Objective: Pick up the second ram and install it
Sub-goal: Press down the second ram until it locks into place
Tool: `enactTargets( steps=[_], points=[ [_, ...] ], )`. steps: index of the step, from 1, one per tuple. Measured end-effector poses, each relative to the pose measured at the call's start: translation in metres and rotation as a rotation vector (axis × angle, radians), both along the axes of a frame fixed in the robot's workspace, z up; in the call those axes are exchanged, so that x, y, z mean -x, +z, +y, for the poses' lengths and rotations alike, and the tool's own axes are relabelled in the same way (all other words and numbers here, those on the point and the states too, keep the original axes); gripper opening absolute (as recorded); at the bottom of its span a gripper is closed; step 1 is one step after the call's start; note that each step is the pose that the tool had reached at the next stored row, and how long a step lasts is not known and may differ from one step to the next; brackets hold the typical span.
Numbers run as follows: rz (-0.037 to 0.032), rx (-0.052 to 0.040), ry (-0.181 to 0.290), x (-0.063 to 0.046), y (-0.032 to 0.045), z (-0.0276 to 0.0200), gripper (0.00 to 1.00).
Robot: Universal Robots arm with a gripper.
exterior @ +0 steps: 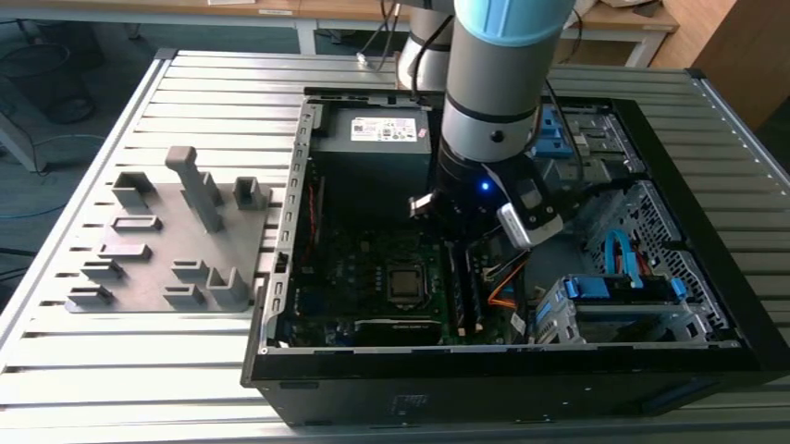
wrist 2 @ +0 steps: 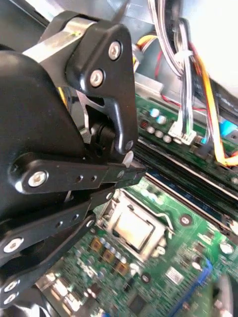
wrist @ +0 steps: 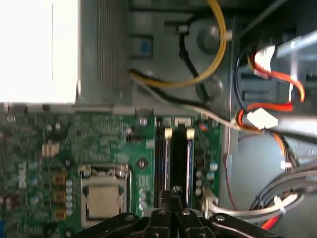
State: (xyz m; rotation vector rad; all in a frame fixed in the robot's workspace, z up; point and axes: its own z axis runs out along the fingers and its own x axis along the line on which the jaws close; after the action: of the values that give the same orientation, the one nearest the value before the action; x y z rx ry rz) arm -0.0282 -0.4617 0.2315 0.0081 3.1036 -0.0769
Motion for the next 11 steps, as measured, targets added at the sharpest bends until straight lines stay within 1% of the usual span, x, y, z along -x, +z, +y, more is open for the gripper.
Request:
enactTargets(
  steps=[2, 7, 8, 9, 11],
  points=[
    [0.0001, 0.0030, 0.000, 0.000, -0.0002, -0.0069, 0.10],
    [0.0004, 0.0070, 0.000, 0.000, -0.0024, -0.0248, 0.10],
    [0.0003, 0.0068, 0.000, 0.000, -0.0030, -0.0271, 0.10],
    [0.0004, 0.0073, 0.000, 0.000, -0.0031, -0.0280, 0.10],
    [0.0004, 0.0074, 0.000, 0.000, -0.0039, -0.0281, 0.10]
  ],
)
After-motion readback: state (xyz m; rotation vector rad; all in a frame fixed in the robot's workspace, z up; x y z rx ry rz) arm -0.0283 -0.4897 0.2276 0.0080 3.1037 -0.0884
